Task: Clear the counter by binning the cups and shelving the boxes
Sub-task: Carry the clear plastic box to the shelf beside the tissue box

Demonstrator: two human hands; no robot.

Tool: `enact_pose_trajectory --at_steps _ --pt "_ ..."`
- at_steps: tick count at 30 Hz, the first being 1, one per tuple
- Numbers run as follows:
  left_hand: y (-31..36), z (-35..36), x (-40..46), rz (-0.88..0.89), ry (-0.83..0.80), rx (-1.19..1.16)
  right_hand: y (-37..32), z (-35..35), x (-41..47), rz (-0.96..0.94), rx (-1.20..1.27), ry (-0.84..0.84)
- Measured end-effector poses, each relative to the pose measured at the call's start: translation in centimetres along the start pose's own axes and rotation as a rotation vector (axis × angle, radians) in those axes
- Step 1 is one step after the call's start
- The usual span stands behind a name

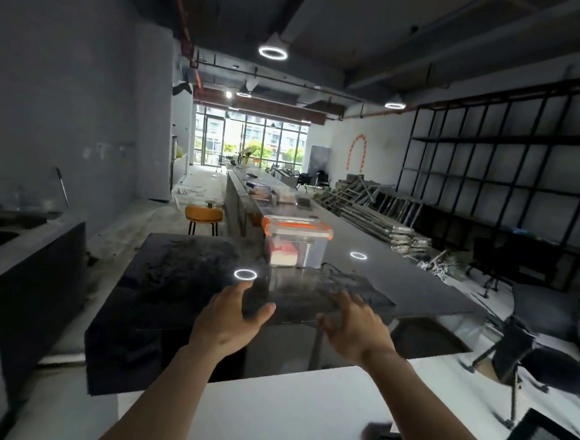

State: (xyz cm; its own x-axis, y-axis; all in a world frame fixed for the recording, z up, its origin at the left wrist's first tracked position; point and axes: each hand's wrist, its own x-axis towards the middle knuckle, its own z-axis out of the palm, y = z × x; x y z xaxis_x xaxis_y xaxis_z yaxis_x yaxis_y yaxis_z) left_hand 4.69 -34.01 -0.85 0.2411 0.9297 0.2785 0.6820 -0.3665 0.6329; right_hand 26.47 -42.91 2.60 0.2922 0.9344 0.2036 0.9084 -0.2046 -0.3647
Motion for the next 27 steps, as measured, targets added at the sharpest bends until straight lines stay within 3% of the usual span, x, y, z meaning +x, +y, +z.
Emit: enact_pose_trajectory --at_steps 8,20,27 --pt "0.3 4.4 11.3 -0.195 0.043 -0.484 2.4 1.0 11.2 0.08 0.21 0.03" --pt "1.8 8.8 26.6 -0.409 0.206 -0.701 9.1 2.8 31.0 0.238 0.737 0.019" --pt "1.7 10.0 31.9 -0.462 0.231 -0.765 10.5 5.0 38.3 0.251 0.969 -0.076"
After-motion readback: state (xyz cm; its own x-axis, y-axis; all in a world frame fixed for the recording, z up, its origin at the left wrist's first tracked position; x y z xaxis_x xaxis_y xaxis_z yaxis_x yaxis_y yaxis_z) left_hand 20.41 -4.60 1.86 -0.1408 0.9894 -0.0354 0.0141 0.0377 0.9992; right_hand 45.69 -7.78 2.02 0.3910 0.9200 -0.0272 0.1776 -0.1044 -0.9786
